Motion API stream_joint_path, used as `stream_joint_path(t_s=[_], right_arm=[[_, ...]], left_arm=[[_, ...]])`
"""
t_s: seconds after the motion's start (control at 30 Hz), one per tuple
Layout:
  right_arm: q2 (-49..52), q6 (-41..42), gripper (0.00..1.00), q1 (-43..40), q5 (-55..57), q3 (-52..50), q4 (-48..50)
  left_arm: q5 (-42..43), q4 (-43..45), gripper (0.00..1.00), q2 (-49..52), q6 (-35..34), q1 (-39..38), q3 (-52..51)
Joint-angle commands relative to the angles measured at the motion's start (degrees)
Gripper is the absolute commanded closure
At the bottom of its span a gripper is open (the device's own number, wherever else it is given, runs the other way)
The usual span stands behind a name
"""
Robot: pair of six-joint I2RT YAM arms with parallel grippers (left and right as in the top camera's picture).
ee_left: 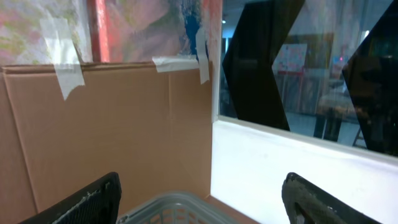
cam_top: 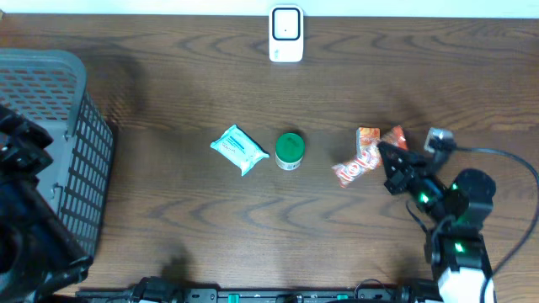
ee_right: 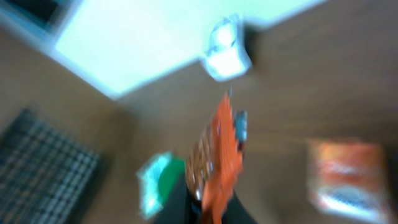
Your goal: Scan the item barcode
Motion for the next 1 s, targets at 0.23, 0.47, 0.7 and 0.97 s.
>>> stream_joint_path(t_s=[0.23, 0.47, 0.7, 0.97], right_arm=[[-7.5, -20.6, 0.98, 2.7, 43.5, 8.1, -13.4], [3.8, -25.3, 0.99, 6.2, 55.6, 9.1, -8.4], [21.8, -27.4, 0.98, 19.5, 82.8, 11.7, -5.1], [40.4, -28.9, 0.99, 39.0, 87.6, 15.8, -5.9]], left_arm=[[-0.1, 0.6, 0.17, -0.2, -1.6, 0.3, -1.7], [-0.1, 0.6, 0.17, -0.2, -1.6, 0.3, -1.7], [-0.1, 0.6, 0.17, -0.2, -3.1, 0.3, -1.7], [-0.1, 0.6, 0.17, -0.2, -4.2, 0.2, -1.8]])
